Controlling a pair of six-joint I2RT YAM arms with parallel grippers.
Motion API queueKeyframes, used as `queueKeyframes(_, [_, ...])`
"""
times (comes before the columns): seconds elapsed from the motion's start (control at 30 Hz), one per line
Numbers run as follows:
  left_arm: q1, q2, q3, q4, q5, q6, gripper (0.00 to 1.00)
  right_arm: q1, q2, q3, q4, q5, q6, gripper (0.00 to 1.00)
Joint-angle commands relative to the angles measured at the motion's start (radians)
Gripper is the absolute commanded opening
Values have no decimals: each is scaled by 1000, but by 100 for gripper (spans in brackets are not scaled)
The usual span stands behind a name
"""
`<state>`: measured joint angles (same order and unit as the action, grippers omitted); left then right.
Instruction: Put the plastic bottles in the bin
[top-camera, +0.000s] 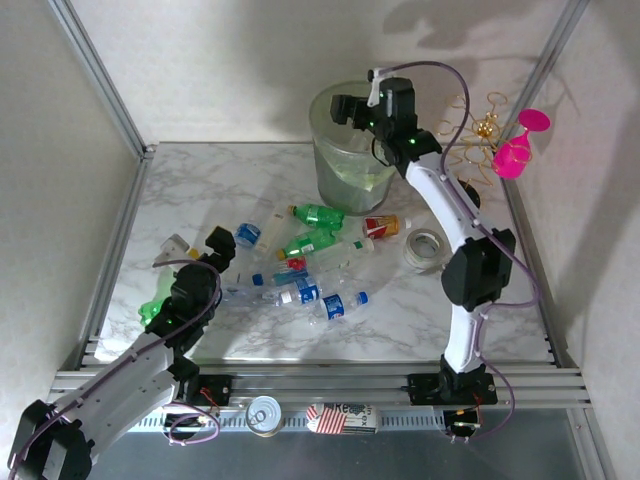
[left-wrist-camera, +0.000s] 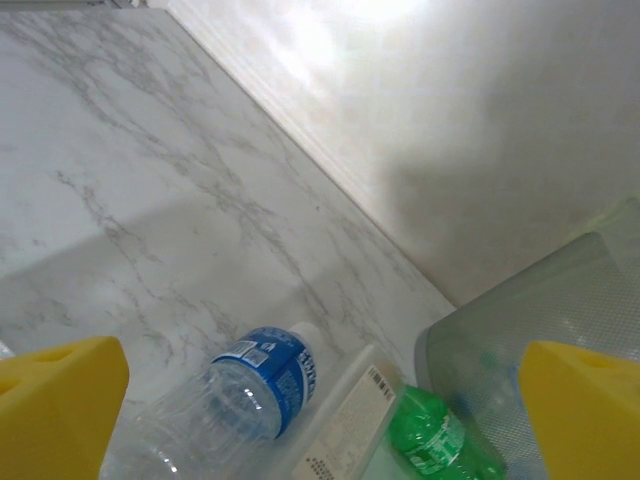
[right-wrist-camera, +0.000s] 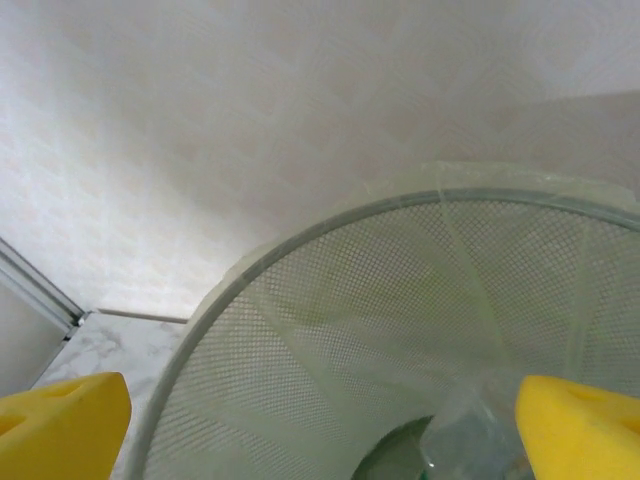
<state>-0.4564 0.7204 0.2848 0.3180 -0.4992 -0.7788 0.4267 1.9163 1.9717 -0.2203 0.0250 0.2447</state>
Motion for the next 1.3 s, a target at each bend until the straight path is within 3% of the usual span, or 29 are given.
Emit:
queueKeyframes(0.0, [13,6,59,-86,-40,-14,100,48,-134,-88,72,-13,-58,99])
queueKeyframes(0.23, [29,-3,160,-268,-76,17,100,129,-370,-403,195,-19,-87,99])
queueKeyframes(0.53, [96,6,303,-590,-91,-106,100,193,-587,-803,317,-103,-53,99])
queueKeyframes(0.73, [230,13,339,-751,-43,-169,100,199,-658,-951,309,-70,-50,99])
queueKeyframes(1.03, [584,84,328,-825,217,-245,100,199,-685,-1033,317,-22,-43,99])
queueKeyframes(1.27, [625,86,280,-932,195,-388,100,199,-674,-1042,306,7,-62,99])
